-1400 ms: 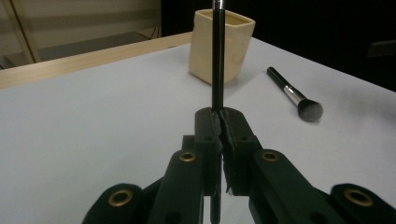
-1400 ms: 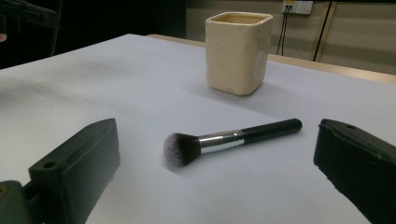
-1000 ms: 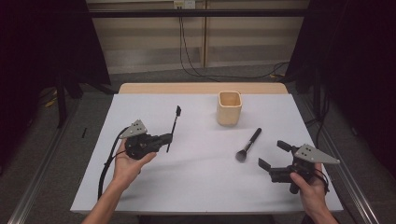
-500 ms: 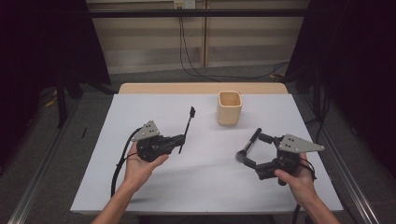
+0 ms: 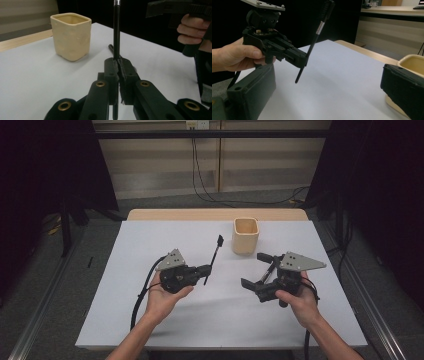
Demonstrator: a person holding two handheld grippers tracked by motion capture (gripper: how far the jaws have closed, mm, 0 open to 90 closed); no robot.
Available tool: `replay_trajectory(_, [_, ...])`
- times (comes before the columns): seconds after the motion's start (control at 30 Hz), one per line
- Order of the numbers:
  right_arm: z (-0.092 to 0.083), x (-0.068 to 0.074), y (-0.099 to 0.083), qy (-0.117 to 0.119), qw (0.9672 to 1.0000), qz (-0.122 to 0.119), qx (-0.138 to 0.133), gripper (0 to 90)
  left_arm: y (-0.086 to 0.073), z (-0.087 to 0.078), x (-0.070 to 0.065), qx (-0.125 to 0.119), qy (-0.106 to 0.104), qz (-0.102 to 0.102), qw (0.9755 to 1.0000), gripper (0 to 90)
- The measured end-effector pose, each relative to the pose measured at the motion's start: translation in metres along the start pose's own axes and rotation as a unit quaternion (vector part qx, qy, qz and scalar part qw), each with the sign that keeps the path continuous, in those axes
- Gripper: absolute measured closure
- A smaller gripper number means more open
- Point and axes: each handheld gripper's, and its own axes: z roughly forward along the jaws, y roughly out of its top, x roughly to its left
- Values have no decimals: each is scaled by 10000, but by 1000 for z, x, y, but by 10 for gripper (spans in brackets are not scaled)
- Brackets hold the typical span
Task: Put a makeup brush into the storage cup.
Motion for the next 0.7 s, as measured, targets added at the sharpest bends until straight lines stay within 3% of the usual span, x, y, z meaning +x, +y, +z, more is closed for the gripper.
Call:
replay_trajectory(0.27, [24, -4, 13, 145, 9999, 19, -43, 3, 7, 13, -5, -120, -159, 44, 9998, 857])
replay_trajectory(0.47, [39, -4, 19, 193, 9998, 22, 1, 21, 9, 24, -7, -27, -233, 131, 9996, 858])
replay_trajectory(0.57, [44, -4, 20, 187, 9998, 53, 56, 27, 11, 28, -7, -99, -308, 50, 9995, 857])
replay_trajectory(0.7, [45, -6, 23, 222, 9996, 145, -74, 142, 7, 33, -12, -63, -344, 125, 9993, 858])
